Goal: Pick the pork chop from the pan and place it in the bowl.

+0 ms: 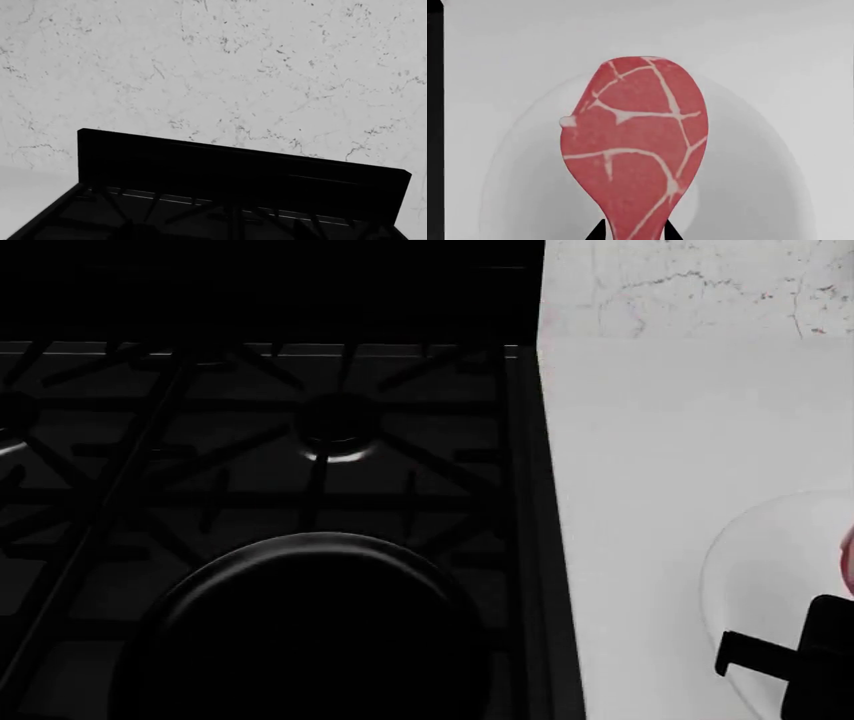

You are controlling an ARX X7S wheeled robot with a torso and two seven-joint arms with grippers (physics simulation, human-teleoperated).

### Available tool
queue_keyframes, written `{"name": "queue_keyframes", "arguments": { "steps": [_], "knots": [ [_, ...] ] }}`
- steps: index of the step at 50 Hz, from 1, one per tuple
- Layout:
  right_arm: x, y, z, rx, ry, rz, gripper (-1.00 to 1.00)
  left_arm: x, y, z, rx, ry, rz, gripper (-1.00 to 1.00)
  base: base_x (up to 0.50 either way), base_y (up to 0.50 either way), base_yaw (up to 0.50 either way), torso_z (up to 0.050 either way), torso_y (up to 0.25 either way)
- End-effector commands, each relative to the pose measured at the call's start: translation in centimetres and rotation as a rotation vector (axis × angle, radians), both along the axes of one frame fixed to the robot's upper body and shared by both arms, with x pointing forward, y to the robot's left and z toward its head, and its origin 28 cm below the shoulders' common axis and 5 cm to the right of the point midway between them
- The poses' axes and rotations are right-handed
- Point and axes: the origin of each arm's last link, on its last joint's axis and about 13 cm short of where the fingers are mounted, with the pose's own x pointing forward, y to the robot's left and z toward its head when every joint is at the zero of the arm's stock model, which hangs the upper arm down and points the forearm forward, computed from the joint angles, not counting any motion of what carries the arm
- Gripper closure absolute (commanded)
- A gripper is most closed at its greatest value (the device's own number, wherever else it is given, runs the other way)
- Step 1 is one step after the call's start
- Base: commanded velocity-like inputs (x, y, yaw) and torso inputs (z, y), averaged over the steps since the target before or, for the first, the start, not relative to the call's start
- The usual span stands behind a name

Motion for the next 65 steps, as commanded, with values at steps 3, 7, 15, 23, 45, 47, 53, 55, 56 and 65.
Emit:
{"name": "queue_keyframes", "arguments": {
  "steps": [3, 7, 15, 23, 45, 47, 53, 55, 56, 65],
  "knots": [
    [-0.4, -0.3, 0.0, -0.002, -0.012, -0.003, 1.0, 0.1, -0.1, -0.1, 0.0, 0.004, -0.002, -1.0, 0.0, 0.0, 0.0, 0.0, 0.0],
    [-0.6, -0.5, -0.2, 0.002, -0.011, -0.01, 1.0, 0.0, -0.2, -0.1, 0.002, 0.003, -0.002, -1.0, 0.0, 0.0, 0.0, 0.0, 0.0],
    [-0.6, -0.6, -0.4, 0.011, -0.009, -0.014, 1.0, 0.1, -0.2, -0.4, 0.003, 0.008, -0.003, -1.0, 0.0, 0.0, 0.0, 0.0, 0.0],
    [-0.7, -0.8, -0.3, 0.053, -0.018, -0.034, -1.0, 0.1, -0.3, -0.6, 0.003, 0.015, -0.004, -1.0, 0.0, 0.0, 0.0, 0.0, 0.0],
    [-1.5, -0.6, 2.3, 0.043, -0.1, -0.02, -1.0, -0.5, 0.0, -0.7, 0.0, 0.012, 0.003, -1.0, 0.0, 0.0, 0.0, 0.0, 0.0],
    [-1.8, -0.6, 2.9, 0.039, -0.123, -0.021, -1.0, -0.5, 0.1, -0.8, 0.0, 0.011, 0.003, -1.0, 0.0, 0.0, 0.0, 0.0, 0.0],
    [-2.7, -0.5, 4.6, 0.022, -0.18, -0.028, -1.0, -0.5, 0.1, -0.9, -0.003, 0.012, 0.002, -1.0, 0.0, 0.0, 0.0, 0.0, 0.0],
    [-2.9, -0.5, 5.1, 0.016, -0.197, -0.028, -1.0, -0.5, 0.1, -0.9, -0.003, 0.013, 0.002, -1.0, 0.0, 0.0, 0.0, 0.0, 0.0],
    [-3.1, -0.5, 5.3, 0.016, -0.208, -0.031, -1.0, -0.4, 0.1, -0.8, -0.002, 0.013, 0.001, -1.0, 0.0, 0.0, 0.0, 0.0, 0.0],
    [-4.4, -0.3, 7.2, -0.006, -0.298, -0.024, -1.0, -0.3, 0.0, -1.0, -0.001, 0.016, -0.002, -1.0, 0.0, 0.0, 0.0, 0.0, 0.0]
  ]
}}
